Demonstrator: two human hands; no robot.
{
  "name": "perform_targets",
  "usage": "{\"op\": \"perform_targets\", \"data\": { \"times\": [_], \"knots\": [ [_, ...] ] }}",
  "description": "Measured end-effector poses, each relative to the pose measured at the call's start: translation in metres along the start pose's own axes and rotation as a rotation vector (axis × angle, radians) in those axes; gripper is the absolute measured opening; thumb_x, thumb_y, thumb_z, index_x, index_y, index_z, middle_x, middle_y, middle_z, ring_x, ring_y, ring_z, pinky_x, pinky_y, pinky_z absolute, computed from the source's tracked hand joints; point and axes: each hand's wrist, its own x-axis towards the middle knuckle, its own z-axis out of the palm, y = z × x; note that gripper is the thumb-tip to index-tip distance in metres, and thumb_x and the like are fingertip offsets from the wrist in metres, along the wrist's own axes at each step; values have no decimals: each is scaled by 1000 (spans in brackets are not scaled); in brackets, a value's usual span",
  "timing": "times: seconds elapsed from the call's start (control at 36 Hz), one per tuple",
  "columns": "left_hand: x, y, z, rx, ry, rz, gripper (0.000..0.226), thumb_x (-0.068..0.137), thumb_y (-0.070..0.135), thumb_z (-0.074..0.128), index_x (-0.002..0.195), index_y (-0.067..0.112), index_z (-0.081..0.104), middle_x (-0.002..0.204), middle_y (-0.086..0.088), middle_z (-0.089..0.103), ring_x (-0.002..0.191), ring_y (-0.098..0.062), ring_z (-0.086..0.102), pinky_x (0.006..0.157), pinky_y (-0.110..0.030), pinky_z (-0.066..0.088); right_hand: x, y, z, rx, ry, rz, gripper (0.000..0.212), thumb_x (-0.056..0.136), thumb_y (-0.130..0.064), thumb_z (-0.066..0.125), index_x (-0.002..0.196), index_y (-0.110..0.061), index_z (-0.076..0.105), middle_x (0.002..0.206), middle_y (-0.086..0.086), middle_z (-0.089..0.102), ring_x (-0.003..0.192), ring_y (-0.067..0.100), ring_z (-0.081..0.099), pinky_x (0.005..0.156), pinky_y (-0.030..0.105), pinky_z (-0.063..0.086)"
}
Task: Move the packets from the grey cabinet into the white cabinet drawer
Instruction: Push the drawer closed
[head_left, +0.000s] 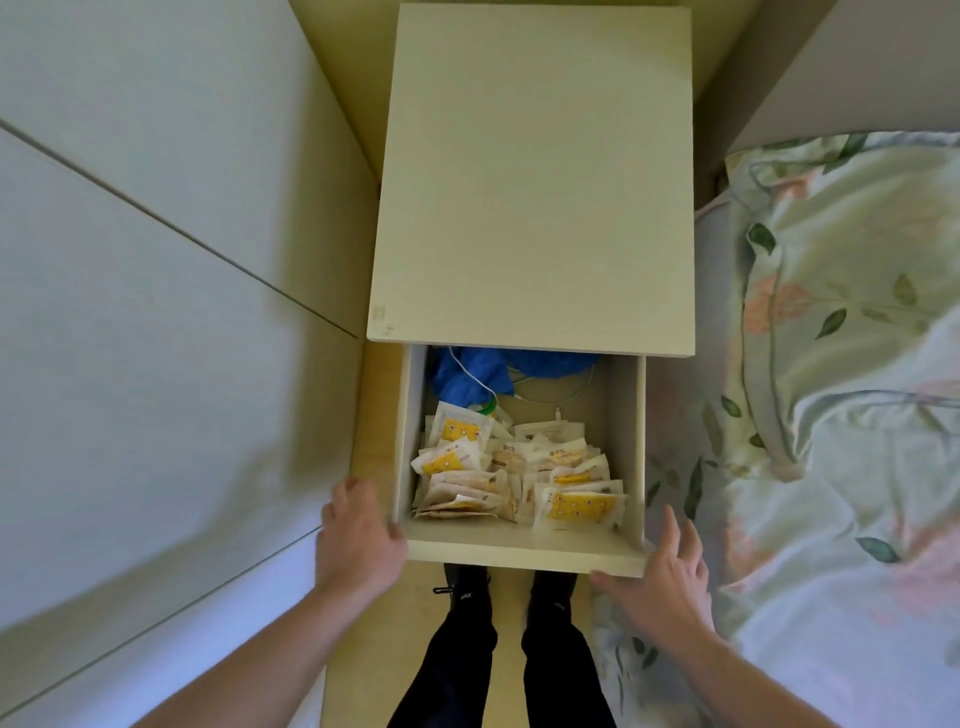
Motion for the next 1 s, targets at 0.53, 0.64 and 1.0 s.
{"op": "perform_targets", "data": {
  "times": [0.53, 0.64, 1.0],
  "knots": [
    [36, -19, 6, -776, -257, -593, 53, 93, 18, 70, 140, 1, 52, 129, -16, 61, 90, -26, 72, 98, -37, 55, 46, -10, -22, 514, -173, 289, 130, 65, -14, 94, 160, -17, 5, 151, 17, 41, 124, 36, 55, 98, 48, 53],
    [39, -6, -3, -948, -124, -605, 50, 95, 14, 68, 141, 3, 51, 135, -16, 59, 91, -23, 69, 93, -32, 53, 56, -22, -33, 621, -148, 249, 127, 66, -10, 92, 159, -23, 7, 156, 15, 35, 127, 35, 52, 102, 50, 51],
    [68, 61, -54, -1188, -78, -407, 52, 99, 7, 60, 147, 11, 42, 102, -3, 65, 100, -21, 67, 89, -31, 52, 72, -80, -86, 748, 44, -20, 109, 82, -16, 81, 160, -26, 7, 151, 3, 40, 129, 28, 49, 84, 32, 47]
  ]
}}
